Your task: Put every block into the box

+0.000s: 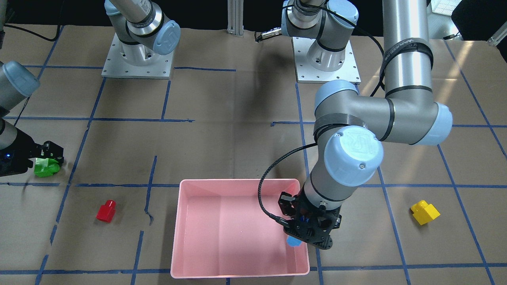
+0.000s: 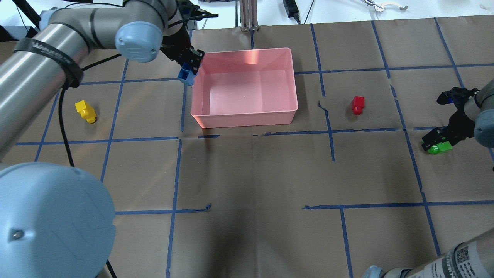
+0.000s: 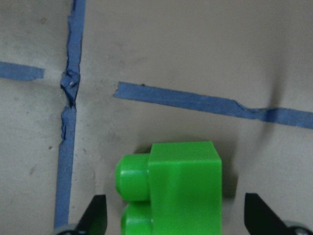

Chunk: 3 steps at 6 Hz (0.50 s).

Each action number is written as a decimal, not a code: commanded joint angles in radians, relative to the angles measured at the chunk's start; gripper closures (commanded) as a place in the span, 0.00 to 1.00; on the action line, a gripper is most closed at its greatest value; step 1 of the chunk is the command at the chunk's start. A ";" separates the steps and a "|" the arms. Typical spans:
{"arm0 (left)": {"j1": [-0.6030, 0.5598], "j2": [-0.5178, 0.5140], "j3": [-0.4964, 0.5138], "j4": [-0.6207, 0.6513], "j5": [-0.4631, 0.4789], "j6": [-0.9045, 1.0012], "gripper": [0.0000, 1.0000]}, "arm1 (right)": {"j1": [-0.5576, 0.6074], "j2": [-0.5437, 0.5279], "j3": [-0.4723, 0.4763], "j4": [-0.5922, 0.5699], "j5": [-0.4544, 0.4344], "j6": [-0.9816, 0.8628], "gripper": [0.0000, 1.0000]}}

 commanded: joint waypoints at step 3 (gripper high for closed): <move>0.025 0.060 -0.084 0.009 0.066 -0.042 0.00 | 0.000 -0.006 -0.005 -0.009 0.001 0.002 0.57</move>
